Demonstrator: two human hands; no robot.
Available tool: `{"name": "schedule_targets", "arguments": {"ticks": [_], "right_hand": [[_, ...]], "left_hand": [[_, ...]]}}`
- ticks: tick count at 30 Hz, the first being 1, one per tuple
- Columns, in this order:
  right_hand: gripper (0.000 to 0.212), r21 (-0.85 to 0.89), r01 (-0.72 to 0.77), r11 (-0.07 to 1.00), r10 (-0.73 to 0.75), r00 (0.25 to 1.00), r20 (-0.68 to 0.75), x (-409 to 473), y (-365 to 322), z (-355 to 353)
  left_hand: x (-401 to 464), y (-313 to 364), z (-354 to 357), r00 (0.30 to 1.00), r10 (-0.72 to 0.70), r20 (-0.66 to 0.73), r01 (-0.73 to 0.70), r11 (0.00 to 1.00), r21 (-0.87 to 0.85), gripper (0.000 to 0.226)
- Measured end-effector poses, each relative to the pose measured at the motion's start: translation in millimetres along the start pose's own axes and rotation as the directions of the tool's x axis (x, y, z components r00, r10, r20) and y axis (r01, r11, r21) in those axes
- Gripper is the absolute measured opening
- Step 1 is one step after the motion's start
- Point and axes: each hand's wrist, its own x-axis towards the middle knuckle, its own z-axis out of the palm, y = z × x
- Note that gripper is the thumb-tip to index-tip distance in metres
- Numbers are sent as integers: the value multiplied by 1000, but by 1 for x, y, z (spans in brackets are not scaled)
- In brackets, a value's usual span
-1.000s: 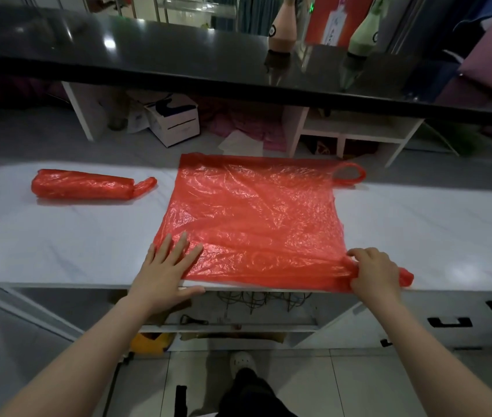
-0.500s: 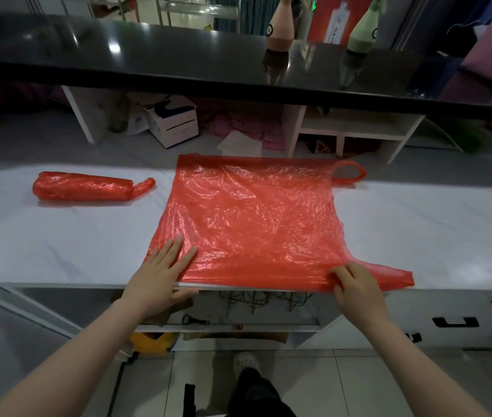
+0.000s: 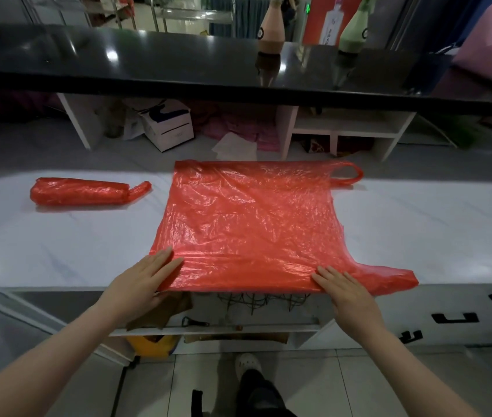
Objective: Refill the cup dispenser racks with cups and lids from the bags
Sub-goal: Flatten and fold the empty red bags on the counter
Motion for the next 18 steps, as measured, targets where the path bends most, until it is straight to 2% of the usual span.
{"name": "schedule_targets", "arguments": {"ticks": [2,4,5,7,9,11,13,15,18], "right_hand": [[53,36,-35,999,36,999,-1,3,3,-7],[44,47,-53,997,57,995,-85,11,2,-18],[38,46,-54,997,60,988,-142,15,1,-25],[27,11,-55,998,56,977,-207,23,1,-37],[22,-28,-54,998,45,969,-244,32,0,-47],[21,-62,-77,995,55,955,-293,41,0,-55],[16,-104,-144,984,98,927,-362,48,0,-61],[12,-98,-197,976,137,894,-427,53,3,-68],[13,-123,-205,971,122,868,-481,59,5,-74]], "left_hand": [[-6,-7,-6,998,61,-23,-60,998,30,84],[-10,-11,-10,997,74,-33,-73,997,14,71],[-12,-12,-11,998,43,-45,-43,999,-18,63],[-13,-11,-11,993,-101,-56,88,976,-197,50],[-8,-6,-16,946,-307,-100,233,863,-449,39],[0,-2,-26,872,-472,-133,279,701,-656,24],[8,-2,-35,807,-566,-168,248,583,-774,16],[15,-2,-46,746,-642,-176,200,468,-861,21],[24,-9,-54,720,-671,-177,172,420,-891,25]]}}
